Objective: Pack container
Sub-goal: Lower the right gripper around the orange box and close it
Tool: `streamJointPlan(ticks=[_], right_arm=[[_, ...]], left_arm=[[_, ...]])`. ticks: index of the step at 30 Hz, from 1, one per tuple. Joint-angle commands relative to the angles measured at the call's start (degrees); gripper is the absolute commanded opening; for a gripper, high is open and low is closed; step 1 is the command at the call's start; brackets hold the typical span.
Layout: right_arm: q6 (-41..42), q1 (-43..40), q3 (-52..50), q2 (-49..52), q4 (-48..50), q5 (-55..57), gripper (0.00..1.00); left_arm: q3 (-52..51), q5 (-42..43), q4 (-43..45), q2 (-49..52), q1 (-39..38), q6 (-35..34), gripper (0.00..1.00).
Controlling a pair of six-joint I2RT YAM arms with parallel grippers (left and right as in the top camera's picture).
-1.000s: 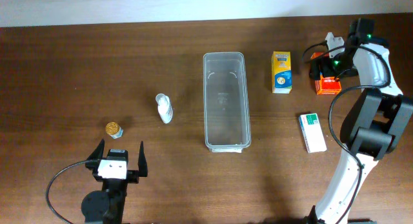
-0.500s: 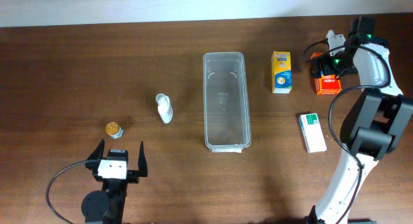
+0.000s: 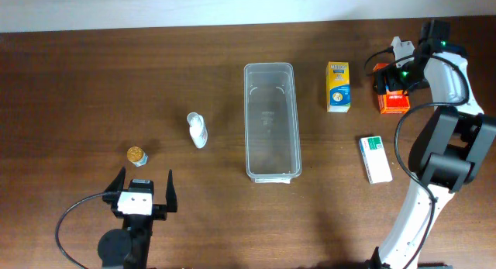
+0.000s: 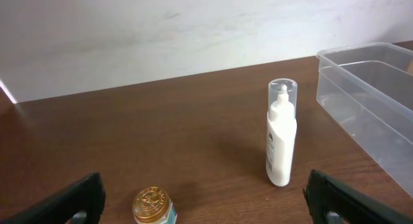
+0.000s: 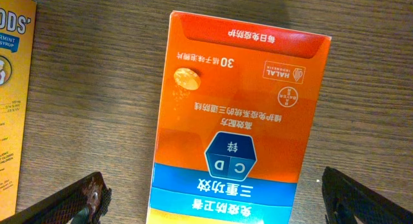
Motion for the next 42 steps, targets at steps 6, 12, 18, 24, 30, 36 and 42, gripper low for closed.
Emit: streamJointPlan(ticks=[6,12,18,24,30,36,42], right_arm=[[-0.5,0.1,-0.3,2.1,-0.1,0.5,0.98],[-0.5,0.1,-0.3,3.0,-0.2,0.6,0.98],[-0.5,0.1,-0.3,3.2,0.0,0.8,0.98],[1.0,0.1,-0.3,4.5,-0.2,0.7,0.98],[1.0,0.1,-0.3,4.9,-0.2,0.8,0.99],[1.0,0.1,-0.3,4.9,-0.2,3.5,0.89],[1.0,0.1,-0.3,4.9,0.1,3.8,0.73]], left_arm=[[-0.6,0.2,0.0,-0.3,0.3,0.9,0.99],[-0.6,0.2,0.0,-0.3,0.3,0.9,0.99],[-0.6,0.2,0.0,-0.3,0.3,0.9,0.99],[-0.6,0.2,0.0,-0.3,0.3,0.9,1.0],[-0.6,0.2,0.0,-0.3,0.3,0.9,0.99],[-0.6,0.2,0.0,-0.3,0.3,0.9,1.0],[-0.6,0.2,0.0,-0.3,0.3,0.9,0.99]])
